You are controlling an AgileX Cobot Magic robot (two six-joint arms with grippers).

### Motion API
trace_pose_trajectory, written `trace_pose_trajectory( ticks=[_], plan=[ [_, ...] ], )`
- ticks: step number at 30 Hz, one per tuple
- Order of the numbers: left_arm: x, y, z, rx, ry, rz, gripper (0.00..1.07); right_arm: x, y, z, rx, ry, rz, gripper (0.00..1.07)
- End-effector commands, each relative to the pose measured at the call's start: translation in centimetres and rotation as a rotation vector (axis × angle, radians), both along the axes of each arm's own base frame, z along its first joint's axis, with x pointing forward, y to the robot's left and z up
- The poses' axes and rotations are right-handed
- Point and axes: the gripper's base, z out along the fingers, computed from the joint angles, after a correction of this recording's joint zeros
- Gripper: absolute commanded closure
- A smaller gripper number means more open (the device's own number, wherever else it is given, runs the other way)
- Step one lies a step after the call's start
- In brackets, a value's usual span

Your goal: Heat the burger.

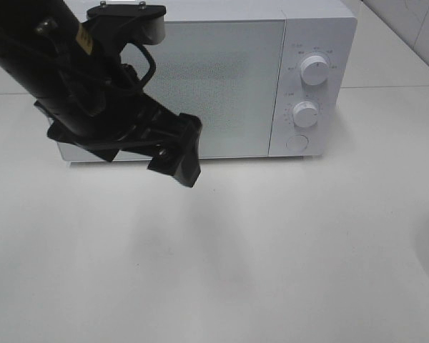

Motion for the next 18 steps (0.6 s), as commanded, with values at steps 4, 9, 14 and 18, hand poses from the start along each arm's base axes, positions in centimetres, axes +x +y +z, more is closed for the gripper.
trace_pose_trajectory(
  ticks=[4, 9, 14, 18],
  plan=[
    [-1.4, 1.4, 0.5, 0.122, 0.091, -0.032, 0.05, -0.5, 0.0, 0.0, -0.006, -0.046, 0.001, 0.32],
    [-0.8, 3.6, 1.1, 0.168, 0.126, 0.012, 0.05, -0.5, 0.0, 0.0, -0.006, -0.046, 0.001, 0.32],
    [0.5, 8.0, 3.0, 0.148, 0.108, 0.097, 0.05, -0.5, 0.0, 0.0, -0.006, -0.046, 0.001, 0.32],
    [1.0, 11.4, 4.6, 0.124, 0.067, 0.184, 0.05, -0.5, 0.0, 0.0, -0.006, -0.046, 0.001, 0.32]
  ],
)
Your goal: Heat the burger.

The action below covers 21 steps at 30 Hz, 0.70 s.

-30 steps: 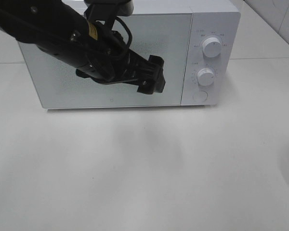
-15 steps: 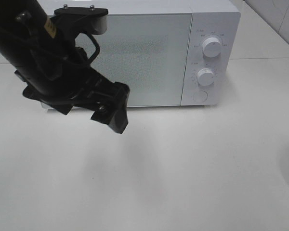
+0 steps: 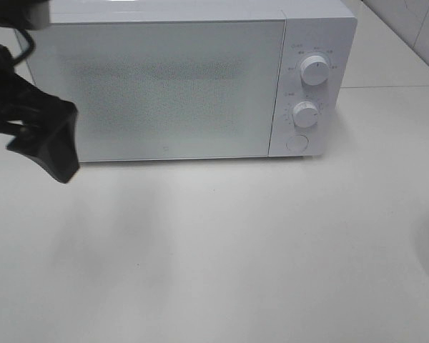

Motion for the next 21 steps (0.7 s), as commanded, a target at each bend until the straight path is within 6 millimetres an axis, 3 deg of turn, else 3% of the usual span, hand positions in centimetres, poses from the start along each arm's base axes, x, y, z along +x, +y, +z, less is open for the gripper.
trace_pose_trajectory(
  ticks=[1, 2, 3, 5, 14, 19, 21],
  plan=[
    [0.1, 2.9, 1.4, -0.006, -0.031, 0.056, 0.05, -0.5, 0.0, 0.0, -0.006, -0.046, 0.001, 0.32],
    [0.4, 4.9, 2.0, -0.004, -0.046, 0.104, 0.05, -0.5, 0.0, 0.0, -0.006, -0.046, 0.001, 0.32],
    [0.4, 4.9, 2.0, -0.004, -0.046, 0.104, 0.05, -0.5, 0.0, 0.0, -0.006, -0.046, 0.001, 0.32],
    [0.4, 7.0, 2.7, -0.044, -0.056, 0.196, 0.05, -0.5, 0.0, 0.0, -0.006, -0.046, 0.001, 0.32],
    [-0.5, 9.2, 3.7, -0.066, -0.066, 0.286, 0.05, -0.5, 0.0, 0.0, -0.006, -0.046, 0.001, 0.32],
    [-3.2, 9.7, 2.5, -0.055, -0.085, 0.294, 0.05, -0.5, 0.0, 0.0, -0.006, -0.046, 0.001, 0.32],
    [-5.2, 10.0, 1.0, -0.055, -0.092, 0.305, 0.05, -0.5, 0.0, 0.0, -0.006, -0.046, 0.001, 0.32]
  ],
)
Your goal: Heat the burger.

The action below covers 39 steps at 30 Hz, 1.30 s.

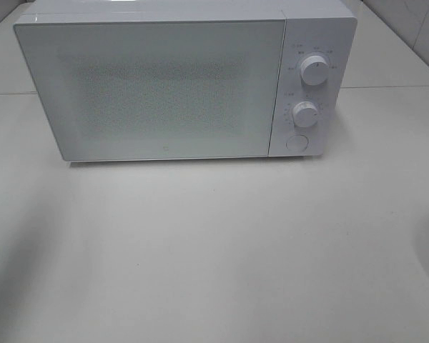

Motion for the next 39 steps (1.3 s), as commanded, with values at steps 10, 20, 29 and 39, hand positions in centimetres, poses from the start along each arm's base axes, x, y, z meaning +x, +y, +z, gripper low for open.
trace_pose_trajectory(
  ticks=[10, 20, 29, 39],
  plan=[
    [-7.3, 1.2, -5.1, 0.008, -0.017, 0.026, 0.05, -0.5, 0.0, 0.0, -0.006, -0.046, 0.001, 0.32],
    [-13.0, 2.0, -5.6, -0.012, -0.241, 0.029, 0.05, -0.5, 0.0, 0.0, -0.006, -0.046, 0.001, 0.32],
    [-15.2, 2.9, -5.1, 0.024, -0.431, 0.036, 0.05, -0.5, 0.0, 0.0, -0.006, -0.046, 0.001, 0.32],
    [-16.6, 3.1, -4.7, 0.011, -0.52, 0.04, 0.06, -0.5, 0.0, 0.0, -0.006, -0.046, 0.001, 0.32]
  ],
)
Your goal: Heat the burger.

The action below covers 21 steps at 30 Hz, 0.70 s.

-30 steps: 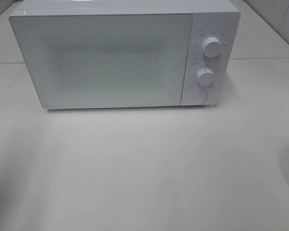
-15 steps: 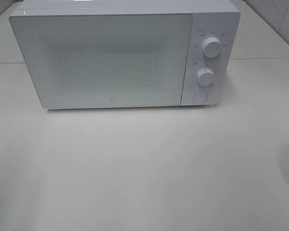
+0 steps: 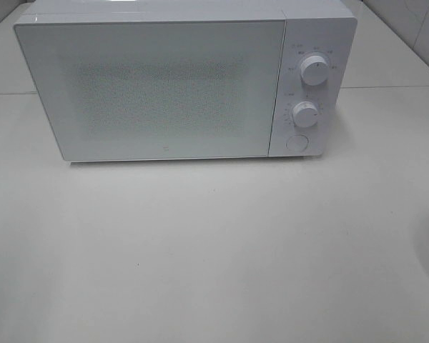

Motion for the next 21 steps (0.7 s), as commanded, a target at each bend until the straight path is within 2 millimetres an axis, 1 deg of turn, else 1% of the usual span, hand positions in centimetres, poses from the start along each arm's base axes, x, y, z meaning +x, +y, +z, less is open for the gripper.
trace_pose_trajectory(
  ticks=[1, 5, 7, 8, 11, 12, 14, 17, 21],
  plan=[
    [-0.6, 0.1, 0.1, -0.013, -0.057, 0.023, 0.06, -0.5, 0.0, 0.0, -0.006, -0.046, 0.001, 0.32],
    [-1.3, 0.3, 0.2, -0.016, -0.102, 0.072, 0.06, -0.5, 0.0, 0.0, -0.006, -0.046, 0.001, 0.32],
    [-2.1, 0.5, 0.3, -0.017, -0.152, 0.112, 0.06, -0.5, 0.0, 0.0, -0.006, -0.046, 0.001, 0.32],
    [-2.1, 0.5, 0.3, -0.017, -0.152, 0.112, 0.06, -0.5, 0.0, 0.0, -0.006, -0.046, 0.001, 0.32],
    [-3.5, 0.5, 0.4, -0.021, -0.239, 0.14, 0.06, -0.5, 0.0, 0.0, -0.006, -0.046, 0.001, 0.32],
    [-3.5, 0.5, 0.4, -0.021, -0.239, 0.14, 0.06, -0.5, 0.0, 0.0, -0.006, -0.046, 0.001, 0.32],
    [-4.2, 0.5, 0.4, -0.023, -0.288, 0.148, 0.06, -0.5, 0.0, 0.0, -0.006, -0.046, 0.001, 0.32],
    [-4.8, 0.5, 0.4, -0.026, -0.325, 0.147, 0.06, -0.5, 0.0, 0.0, -0.006, -0.046, 0.001, 0.32],
    [-4.7, 0.5, 0.4, -0.025, -0.319, 0.148, 0.06, -0.5, 0.0, 0.0, -0.006, -0.046, 0.001, 0.32]
  ],
)
